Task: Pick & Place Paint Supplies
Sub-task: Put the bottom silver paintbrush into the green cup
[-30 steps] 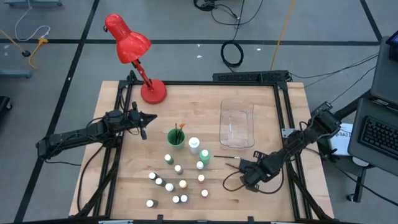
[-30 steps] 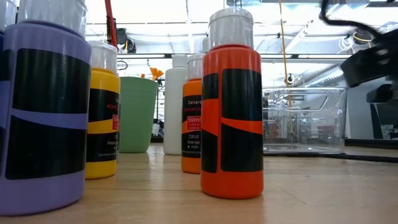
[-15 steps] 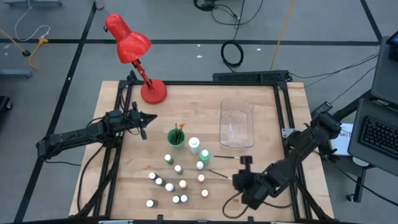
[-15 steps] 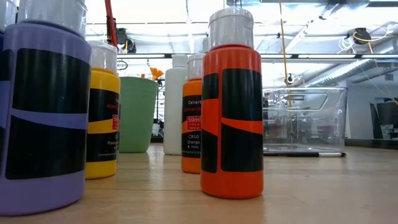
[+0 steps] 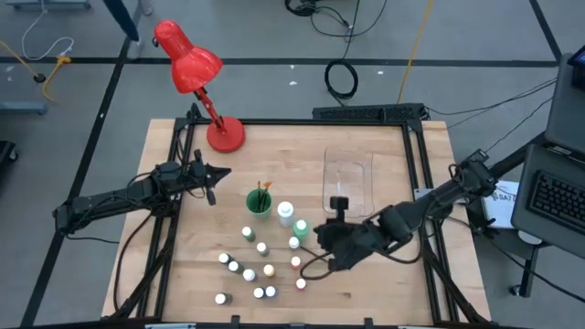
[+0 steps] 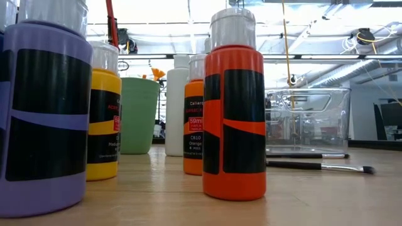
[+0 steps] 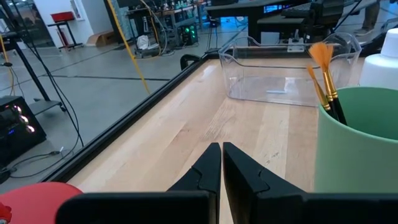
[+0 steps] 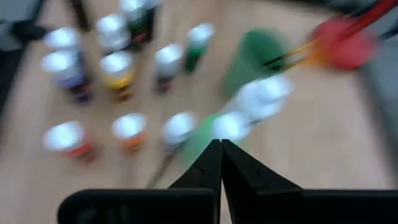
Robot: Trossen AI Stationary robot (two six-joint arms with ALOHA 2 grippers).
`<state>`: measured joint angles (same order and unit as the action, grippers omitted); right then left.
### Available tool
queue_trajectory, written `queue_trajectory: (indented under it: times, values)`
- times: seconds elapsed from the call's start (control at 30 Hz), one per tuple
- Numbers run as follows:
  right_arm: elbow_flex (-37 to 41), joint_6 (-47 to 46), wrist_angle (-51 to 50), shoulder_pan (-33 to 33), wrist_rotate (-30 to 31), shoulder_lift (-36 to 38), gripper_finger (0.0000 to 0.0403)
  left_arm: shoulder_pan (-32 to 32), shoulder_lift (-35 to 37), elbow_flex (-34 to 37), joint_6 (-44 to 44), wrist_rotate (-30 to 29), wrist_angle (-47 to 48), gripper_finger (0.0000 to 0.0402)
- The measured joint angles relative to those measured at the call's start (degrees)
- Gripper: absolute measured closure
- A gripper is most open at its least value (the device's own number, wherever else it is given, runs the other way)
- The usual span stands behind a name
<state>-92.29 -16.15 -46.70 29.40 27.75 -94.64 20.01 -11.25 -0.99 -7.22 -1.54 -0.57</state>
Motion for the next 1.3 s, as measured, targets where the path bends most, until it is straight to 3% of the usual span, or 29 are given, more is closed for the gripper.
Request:
queue_trajectory:
  times: [0.17,0.33,0.57,0.73,0.97,1.17,1.3]
  values:
    - [4.31,-11.95,1.32,1.97,-11.7,-0.4,0.0402,-0.01,0.0,0.0,0.1,0.02,0.07,0.038]
    - [12.45,-26.16,5.51,5.23,-13.31,-0.45,0.0393,-0.02,0.0,0.0,0.22,0.02,0.08,0.038]
    - [26.42,-37.41,22.71,5.96,-16.97,-0.39,0.0296,0.0,0.0,0.0,0.46,0.02,0.11,0.038]
    - [29.42,-35.46,23.1,6.97,-18.38,-3.71,0.0253,0.0,0.0,0.0,0.42,0.04,0.13,0.038]
    - [29.12,-35.85,28.6,8.26,-17.24,-8.92,0.026,-0.02,0.0,0.0,0.44,0.02,0.15,0.038]
    - [25.8,-40.03,20.33,9.0,-16.87,-12.14,0.0262,0.0,0.0,0.0,0.44,0.02,0.15,0.038]
    - [23.89,-37.02,20.33,9.1,-17.16,-12.34,0.0262,-0.02,0.0,0.0,0.42,0.02,0.17,0.038]
